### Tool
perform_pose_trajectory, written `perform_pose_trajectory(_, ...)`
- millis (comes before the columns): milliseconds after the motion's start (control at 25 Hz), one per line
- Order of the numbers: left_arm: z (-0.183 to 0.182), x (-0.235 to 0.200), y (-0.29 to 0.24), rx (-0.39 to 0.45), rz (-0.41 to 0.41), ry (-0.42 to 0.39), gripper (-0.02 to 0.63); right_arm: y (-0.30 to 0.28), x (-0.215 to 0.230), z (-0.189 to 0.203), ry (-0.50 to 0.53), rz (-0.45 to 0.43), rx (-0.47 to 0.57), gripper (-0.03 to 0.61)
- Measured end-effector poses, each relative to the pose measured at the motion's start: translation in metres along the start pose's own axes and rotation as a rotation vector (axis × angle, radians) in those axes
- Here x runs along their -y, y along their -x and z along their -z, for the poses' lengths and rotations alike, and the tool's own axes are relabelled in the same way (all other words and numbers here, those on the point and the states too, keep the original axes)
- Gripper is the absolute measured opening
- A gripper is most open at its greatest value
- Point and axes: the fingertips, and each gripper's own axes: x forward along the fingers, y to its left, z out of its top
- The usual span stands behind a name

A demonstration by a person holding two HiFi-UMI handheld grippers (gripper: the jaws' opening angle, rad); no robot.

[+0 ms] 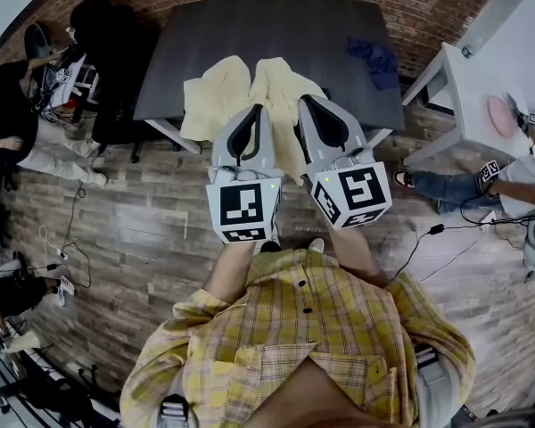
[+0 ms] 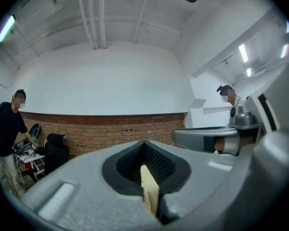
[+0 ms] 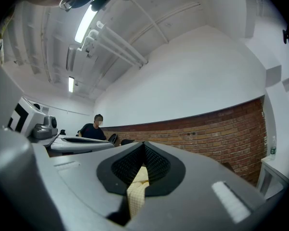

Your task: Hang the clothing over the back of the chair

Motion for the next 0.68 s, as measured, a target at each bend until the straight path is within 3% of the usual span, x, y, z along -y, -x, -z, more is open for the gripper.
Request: perform_pose_trajectory(680,0.015,0.001,0.000,-0.021,0.004,0.006,0.002,-0.003,-0.007,0.013,0.000,-0.021,-0.019,-0.003)
